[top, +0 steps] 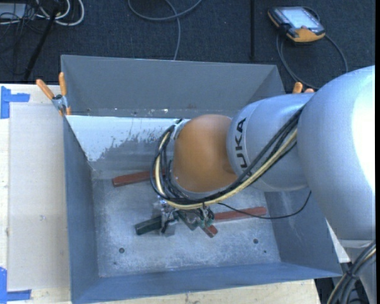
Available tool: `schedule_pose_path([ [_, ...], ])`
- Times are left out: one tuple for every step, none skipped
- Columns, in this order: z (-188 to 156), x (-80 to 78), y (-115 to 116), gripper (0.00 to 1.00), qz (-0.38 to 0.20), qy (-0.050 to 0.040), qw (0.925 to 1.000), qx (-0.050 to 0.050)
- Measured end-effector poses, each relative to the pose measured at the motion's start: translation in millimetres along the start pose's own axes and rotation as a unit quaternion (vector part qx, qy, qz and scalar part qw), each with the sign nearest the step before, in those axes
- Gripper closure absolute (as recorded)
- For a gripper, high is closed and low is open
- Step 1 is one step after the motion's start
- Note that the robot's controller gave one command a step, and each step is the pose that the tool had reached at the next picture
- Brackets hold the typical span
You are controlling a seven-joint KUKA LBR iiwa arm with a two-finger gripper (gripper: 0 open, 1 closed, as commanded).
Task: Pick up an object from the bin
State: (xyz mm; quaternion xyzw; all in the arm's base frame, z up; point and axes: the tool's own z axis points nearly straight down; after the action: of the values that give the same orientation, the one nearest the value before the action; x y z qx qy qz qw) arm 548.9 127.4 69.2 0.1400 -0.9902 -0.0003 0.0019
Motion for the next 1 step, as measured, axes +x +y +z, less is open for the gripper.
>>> schedule_pose_path([
  [-153.3,-4.0,-9.5,1.0,-0.015,-0.0033,0.9999,0.0],
])
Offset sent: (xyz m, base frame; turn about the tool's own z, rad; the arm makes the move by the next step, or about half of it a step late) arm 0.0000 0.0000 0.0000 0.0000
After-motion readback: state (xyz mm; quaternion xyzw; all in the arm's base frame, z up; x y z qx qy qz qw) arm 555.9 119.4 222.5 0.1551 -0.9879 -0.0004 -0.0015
